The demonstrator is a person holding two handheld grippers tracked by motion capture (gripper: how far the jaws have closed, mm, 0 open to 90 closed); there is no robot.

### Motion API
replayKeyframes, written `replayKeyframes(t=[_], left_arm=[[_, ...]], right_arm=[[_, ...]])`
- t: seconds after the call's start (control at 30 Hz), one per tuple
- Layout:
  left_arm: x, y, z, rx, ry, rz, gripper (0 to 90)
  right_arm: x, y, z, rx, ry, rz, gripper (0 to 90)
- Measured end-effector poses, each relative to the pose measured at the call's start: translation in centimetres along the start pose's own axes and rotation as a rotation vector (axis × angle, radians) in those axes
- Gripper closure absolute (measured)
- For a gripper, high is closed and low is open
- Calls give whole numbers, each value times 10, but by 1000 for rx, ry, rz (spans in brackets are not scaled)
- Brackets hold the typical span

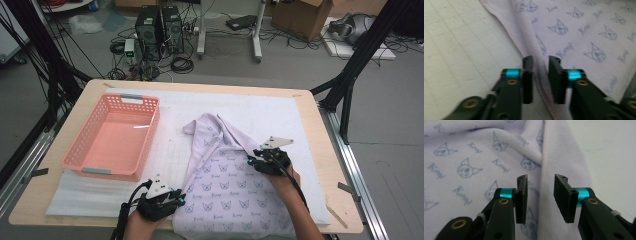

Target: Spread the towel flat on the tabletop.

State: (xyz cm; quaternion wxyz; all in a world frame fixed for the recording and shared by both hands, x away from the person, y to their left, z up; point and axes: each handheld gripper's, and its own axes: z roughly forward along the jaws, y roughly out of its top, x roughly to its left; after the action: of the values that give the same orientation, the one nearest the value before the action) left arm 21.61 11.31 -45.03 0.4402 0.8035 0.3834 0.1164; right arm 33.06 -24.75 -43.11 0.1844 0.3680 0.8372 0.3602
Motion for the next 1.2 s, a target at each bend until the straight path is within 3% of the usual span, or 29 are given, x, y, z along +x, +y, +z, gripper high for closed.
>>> replayKeyframes(t=[0.07, 0.1, 0.17, 0.3, 0.4, 0.47, 0.5, 0.6, 0.67, 0.7, 0.83, 1.03, 1.07, 1.2], left_arm=[[6, 3, 0, -25, 10, -16, 618], [10, 5, 0, -35, 8, -30, 591], [15, 7, 2, -43, 11, -37, 581], [24, 12, 7, -54, 8, -53, 569], [28, 14, 9, -59, 7, -59, 569], [29, 14, 10, -59, 7, -62, 568], [30, 14, 10, -61, 7, -62, 567], [32, 16, 11, -66, 8, -69, 554], [34, 19, 14, -69, 5, -73, 537], [36, 22, 16, -71, 7, -75, 528], [43, 41, 29, -95, -2, -89, 510], [49, 67, 60, -90, 11, -80, 490], [49, 67, 64, -99, 12, -88, 491], [47, 70, 84, -34, -13, -109, 478]], right_arm=[[0, 3, 12, 35, -38, -20, 694], [-1, 4, 15, 57, -65, -33, 800], [-9, 3, 16, 57, -106, -29, 853], [-41, -4, 4, 30, -195, 82, 862], [-72, -18, -5, 50, -267, 182, 863], [-85, -27, -9, 69, -273, 237, 863], [-88, -29, -12, 62, -266, 257, 863], [-90, -34, -21, 84, -308, 259, 862], [-91, -39, -27, 87, -295, 291, 795], [-90, -40, -29, 79, -300, 291, 739], [-79, -45, -45, 8, -234, 268, 623], [-60, -62, -63, -56, -148, 259, 575], [-57, -66, -63, -50, -128, 269, 563], [-51, -74, -60, -21, -115, 256, 548]])
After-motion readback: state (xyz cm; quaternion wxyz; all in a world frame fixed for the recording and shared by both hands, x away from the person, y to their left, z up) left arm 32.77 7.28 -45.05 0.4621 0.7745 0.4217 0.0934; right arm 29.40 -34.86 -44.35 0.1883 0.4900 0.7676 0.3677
